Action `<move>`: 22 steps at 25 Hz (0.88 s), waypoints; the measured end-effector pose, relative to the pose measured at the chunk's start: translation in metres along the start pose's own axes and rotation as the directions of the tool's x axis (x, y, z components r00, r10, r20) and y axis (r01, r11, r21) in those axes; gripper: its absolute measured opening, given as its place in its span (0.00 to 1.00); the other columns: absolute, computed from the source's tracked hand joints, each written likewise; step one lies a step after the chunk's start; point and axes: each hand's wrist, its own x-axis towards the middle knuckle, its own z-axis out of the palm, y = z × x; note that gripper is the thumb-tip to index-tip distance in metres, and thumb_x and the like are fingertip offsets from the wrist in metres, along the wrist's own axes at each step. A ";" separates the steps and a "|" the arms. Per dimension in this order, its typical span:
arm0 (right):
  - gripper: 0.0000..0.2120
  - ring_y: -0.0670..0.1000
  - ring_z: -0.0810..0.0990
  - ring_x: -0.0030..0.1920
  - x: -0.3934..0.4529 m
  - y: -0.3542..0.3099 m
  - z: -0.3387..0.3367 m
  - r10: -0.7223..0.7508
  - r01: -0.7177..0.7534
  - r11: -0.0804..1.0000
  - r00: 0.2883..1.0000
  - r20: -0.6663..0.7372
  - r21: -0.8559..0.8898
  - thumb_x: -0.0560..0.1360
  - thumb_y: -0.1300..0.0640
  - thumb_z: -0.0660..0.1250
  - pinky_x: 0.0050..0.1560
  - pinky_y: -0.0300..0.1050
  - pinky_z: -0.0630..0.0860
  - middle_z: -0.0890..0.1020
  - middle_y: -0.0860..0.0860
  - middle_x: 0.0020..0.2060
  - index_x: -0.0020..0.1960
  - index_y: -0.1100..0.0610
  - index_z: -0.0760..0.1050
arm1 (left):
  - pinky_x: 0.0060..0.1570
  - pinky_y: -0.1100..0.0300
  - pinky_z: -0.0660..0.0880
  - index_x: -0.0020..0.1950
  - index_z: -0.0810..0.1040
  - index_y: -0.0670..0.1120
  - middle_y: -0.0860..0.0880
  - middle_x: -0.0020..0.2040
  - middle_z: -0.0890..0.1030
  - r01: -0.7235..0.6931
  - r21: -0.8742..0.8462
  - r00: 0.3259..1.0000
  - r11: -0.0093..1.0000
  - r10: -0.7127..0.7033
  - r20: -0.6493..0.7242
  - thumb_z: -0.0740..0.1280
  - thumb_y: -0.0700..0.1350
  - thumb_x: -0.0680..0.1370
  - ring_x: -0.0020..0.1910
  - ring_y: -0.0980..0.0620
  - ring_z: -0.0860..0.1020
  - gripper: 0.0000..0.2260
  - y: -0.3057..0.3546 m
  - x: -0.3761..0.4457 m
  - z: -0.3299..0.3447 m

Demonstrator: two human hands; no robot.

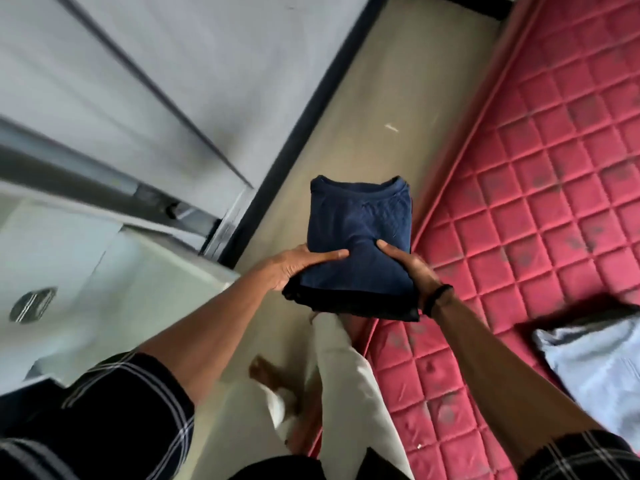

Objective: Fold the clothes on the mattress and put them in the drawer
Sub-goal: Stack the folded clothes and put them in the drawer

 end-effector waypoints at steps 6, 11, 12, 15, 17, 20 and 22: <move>0.21 0.54 0.84 0.58 -0.022 0.065 0.142 -0.009 0.079 0.953 0.972 0.235 -0.291 0.79 0.52 0.71 0.57 0.44 0.80 0.85 0.58 0.57 0.66 0.64 0.79 | 0.64 0.52 0.78 0.65 0.81 0.50 0.50 0.56 0.87 -0.210 -0.237 0.966 0.948 0.164 -0.199 0.79 0.56 0.71 0.58 0.50 0.84 0.25 -0.133 -0.121 -0.064; 0.21 0.54 0.83 0.61 -0.035 0.130 0.269 0.155 0.089 0.812 0.920 0.359 -0.577 0.80 0.51 0.69 0.58 0.44 0.79 0.84 0.57 0.61 0.67 0.63 0.78 | 0.60 0.57 0.78 0.64 0.81 0.51 0.54 0.54 0.87 -0.301 -0.414 0.886 0.859 0.092 -0.455 0.80 0.58 0.70 0.54 0.55 0.85 0.25 -0.251 -0.208 -0.107; 0.22 0.56 0.82 0.63 -0.036 0.142 0.288 0.205 0.082 0.784 0.901 0.381 -0.616 0.80 0.51 0.69 0.62 0.47 0.78 0.83 0.58 0.62 0.68 0.63 0.78 | 0.60 0.57 0.78 0.65 0.81 0.50 0.54 0.54 0.87 -0.325 -0.449 0.871 0.833 0.078 -0.486 0.80 0.57 0.71 0.54 0.55 0.85 0.26 -0.272 -0.218 -0.112; 0.22 0.59 0.81 0.65 -0.012 0.167 0.345 0.315 0.067 0.708 0.861 0.399 -0.703 0.80 0.51 0.71 0.68 0.52 0.75 0.82 0.59 0.64 0.69 0.63 0.78 | 0.58 0.60 0.79 0.66 0.80 0.50 0.54 0.55 0.87 -0.395 -0.527 0.829 0.753 0.045 -0.557 0.79 0.57 0.71 0.55 0.55 0.85 0.25 -0.322 -0.234 -0.139; 0.22 0.59 0.81 0.65 0.018 0.179 0.380 0.365 0.079 0.661 0.835 0.412 -0.746 0.79 0.51 0.72 0.69 0.53 0.74 0.83 0.59 0.63 0.68 0.62 0.79 | 0.61 0.57 0.79 0.66 0.80 0.49 0.52 0.56 0.87 -0.432 -0.544 0.804 0.720 0.033 -0.594 0.80 0.59 0.68 0.56 0.53 0.85 0.30 -0.348 -0.226 -0.168; 0.20 0.56 0.85 0.59 0.074 0.201 0.428 0.410 0.124 0.566 0.816 0.408 -0.815 0.77 0.49 0.73 0.66 0.51 0.77 0.85 0.57 0.59 0.64 0.59 0.83 | 0.64 0.52 0.78 0.67 0.80 0.47 0.49 0.57 0.87 -0.503 -0.584 0.767 0.637 0.016 -0.642 0.82 0.60 0.64 0.57 0.49 0.85 0.35 -0.386 -0.192 -0.222; 0.17 0.54 0.86 0.53 0.115 0.219 0.442 0.413 0.127 0.540 0.822 0.393 -0.832 0.76 0.48 0.74 0.60 0.47 0.80 0.87 0.56 0.55 0.59 0.58 0.85 | 0.64 0.49 0.78 0.68 0.79 0.47 0.47 0.58 0.86 -0.493 -0.615 0.773 0.615 -0.014 -0.634 0.84 0.63 0.60 0.58 0.46 0.85 0.40 -0.406 -0.161 -0.251</move>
